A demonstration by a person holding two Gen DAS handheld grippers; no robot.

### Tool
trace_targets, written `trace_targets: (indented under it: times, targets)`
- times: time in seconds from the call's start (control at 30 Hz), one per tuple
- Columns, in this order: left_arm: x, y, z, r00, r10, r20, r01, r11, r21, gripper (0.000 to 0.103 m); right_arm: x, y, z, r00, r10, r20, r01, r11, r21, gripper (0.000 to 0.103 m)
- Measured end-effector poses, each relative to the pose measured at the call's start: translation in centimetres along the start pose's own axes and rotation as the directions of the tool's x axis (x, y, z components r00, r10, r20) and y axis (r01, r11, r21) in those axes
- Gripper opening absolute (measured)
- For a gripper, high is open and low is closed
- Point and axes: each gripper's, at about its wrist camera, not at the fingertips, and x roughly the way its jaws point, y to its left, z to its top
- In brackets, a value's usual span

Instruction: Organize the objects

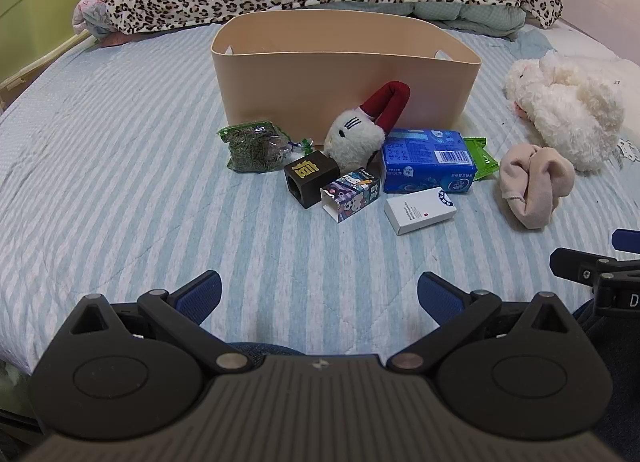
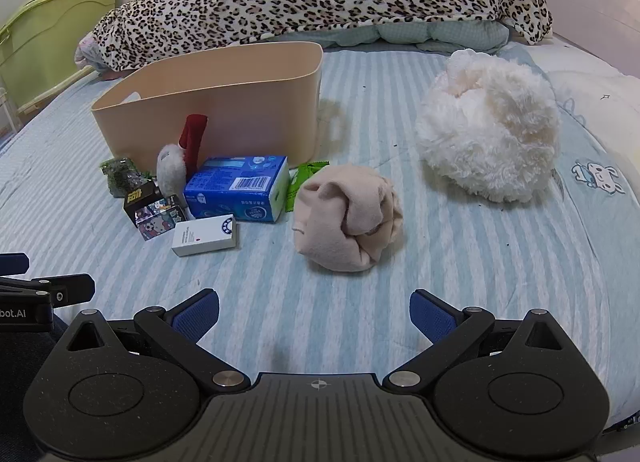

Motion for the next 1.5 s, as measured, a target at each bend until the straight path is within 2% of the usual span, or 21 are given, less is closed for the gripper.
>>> trace_targets:
  times: [1.23, 1.5]
  targets:
    - [0.1, 0.2, 0.0, 1.000, -0.016, 0.005, 0.016, 1.000, -0.012, 0.103, 0.1, 0.1, 0.3, 0.999, -0.025, -0.020, 0.025, 1.000, 0.000, 0.103]
    - [0.0, 1.1, 0.4, 0.999, -0.033, 0.001, 0.033, 0.998, -0.053, 0.103, 0.5, -0.5, 1.0, 0.999, 0.012, -0.041, -0.011, 1.000, 0.021, 0.103]
